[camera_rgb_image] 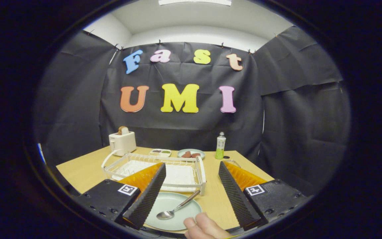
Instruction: Take the plate from the dish rack, then take the spoon from the basket and place it into the plate.
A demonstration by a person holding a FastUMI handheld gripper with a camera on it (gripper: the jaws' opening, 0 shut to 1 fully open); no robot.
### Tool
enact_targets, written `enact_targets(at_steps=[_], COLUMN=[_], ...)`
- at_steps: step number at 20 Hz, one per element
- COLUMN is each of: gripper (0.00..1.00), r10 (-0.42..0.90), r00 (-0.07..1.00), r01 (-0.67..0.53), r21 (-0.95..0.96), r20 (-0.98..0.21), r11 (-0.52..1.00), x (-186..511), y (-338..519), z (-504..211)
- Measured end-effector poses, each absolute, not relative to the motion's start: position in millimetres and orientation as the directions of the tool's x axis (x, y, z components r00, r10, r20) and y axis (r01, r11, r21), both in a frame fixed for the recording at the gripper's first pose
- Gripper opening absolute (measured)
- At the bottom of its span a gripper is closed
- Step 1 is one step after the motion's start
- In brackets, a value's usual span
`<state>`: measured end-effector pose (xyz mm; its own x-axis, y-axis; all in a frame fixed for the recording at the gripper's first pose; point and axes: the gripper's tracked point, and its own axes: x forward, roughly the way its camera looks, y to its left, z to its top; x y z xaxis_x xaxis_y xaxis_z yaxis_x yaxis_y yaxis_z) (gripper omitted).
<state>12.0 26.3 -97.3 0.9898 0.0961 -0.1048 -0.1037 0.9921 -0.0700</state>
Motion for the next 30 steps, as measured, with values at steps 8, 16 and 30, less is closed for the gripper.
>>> enact_targets(at_steps=[8, 16, 30], gripper=[1.00, 1.00, 1.00], r10=[0.083, 0.073, 0.072], r00=[0.996, 0.996, 0.997], r01=[-0.085, -0.075, -0.073], r21=[-0.087, -0.047, -0.062], r20=[-0.026, -0.042, -0.015], r11=[0.993, 0.996, 0.995], x=[-36.5, -41.1, -56.3], y=[21.7, 16.7, 15.8], z=[-40.8, -31.0, -21.2])
